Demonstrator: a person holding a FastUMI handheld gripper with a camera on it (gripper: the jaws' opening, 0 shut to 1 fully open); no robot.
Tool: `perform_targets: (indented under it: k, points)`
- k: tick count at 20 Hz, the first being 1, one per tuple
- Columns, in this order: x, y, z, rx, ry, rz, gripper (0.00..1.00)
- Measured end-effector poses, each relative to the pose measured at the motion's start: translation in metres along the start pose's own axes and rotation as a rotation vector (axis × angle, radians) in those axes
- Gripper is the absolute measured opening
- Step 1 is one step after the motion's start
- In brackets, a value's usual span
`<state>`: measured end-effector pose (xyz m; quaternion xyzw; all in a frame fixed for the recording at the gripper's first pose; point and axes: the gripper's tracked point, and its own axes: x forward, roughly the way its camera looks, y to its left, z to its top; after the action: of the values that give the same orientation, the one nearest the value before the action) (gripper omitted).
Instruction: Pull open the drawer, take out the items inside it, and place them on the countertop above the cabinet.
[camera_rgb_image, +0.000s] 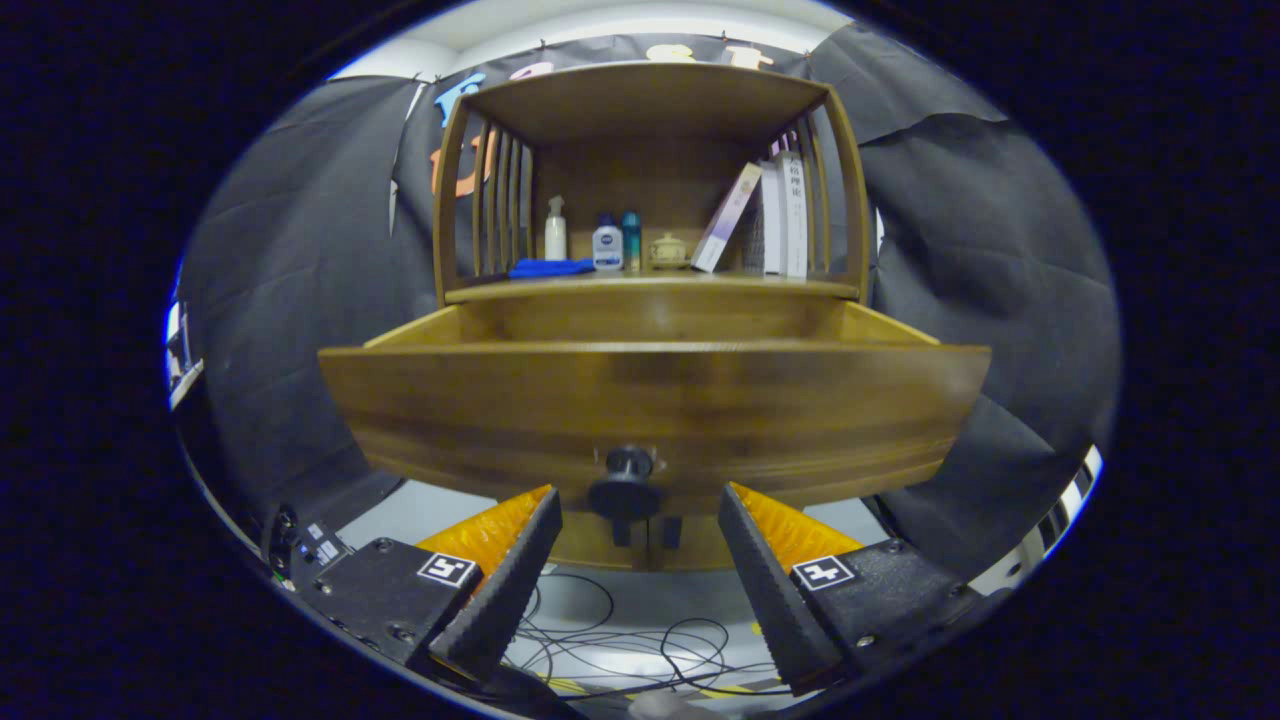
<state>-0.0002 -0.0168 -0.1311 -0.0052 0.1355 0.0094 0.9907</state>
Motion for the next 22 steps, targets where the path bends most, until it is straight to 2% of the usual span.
perform_targets:
  k: [6,9,12,15,18,22]
  points:
    - [-0.009,-0.010,0.095,0.083,-0.045,0.018,0.99]
    - [0.008,-0.020,0.126,0.073,0.006,-0.032,0.97]
    - [0.033,-0.009,0.153,0.072,0.069,-0.013,0.97]
    - [0.070,-0.002,0.163,0.051,0.176,-0.010,0.97]
    - [0.107,0.004,0.155,0.008,0.314,-0.031,0.97]
    - [0.145,0.015,0.119,-0.030,0.540,-0.025,0.95]
